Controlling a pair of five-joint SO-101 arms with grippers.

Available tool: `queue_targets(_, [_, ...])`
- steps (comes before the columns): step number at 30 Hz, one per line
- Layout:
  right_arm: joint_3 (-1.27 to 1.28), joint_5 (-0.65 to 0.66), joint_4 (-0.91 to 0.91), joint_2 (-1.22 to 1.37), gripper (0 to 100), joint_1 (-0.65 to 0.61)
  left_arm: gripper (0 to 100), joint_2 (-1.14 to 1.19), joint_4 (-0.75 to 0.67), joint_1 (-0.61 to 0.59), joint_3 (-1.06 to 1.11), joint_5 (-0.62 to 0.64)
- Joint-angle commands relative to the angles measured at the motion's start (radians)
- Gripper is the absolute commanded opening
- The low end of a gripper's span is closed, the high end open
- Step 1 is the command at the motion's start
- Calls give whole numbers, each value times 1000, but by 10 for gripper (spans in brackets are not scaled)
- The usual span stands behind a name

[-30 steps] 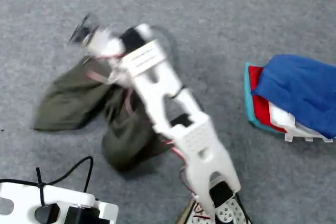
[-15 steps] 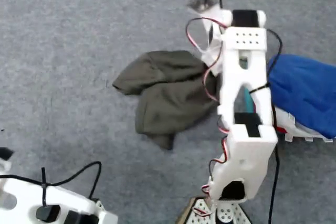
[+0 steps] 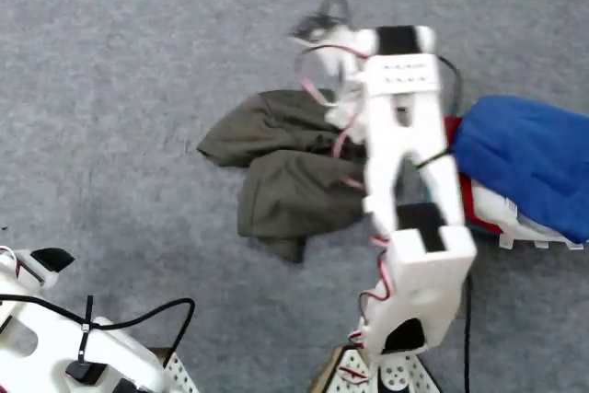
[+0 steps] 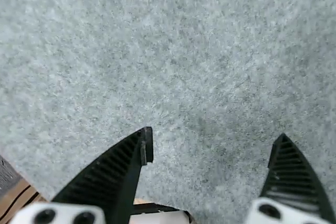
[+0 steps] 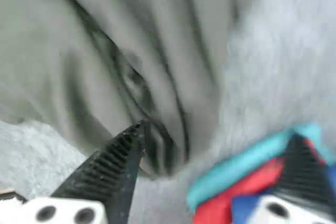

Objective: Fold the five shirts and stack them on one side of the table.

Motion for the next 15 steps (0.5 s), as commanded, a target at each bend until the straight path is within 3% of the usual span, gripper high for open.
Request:
queue_targets(1, [-82,-51,-43,-41,446,-199,350,-15,6,11,5,-2])
queue_targets(7, [-128,-155,-315,196,446,-401,350,-16,2,11,68,-2])
queue_targets(15, [-503,-262,-387,624,446,-456,350,-16,0,12,69,-2])
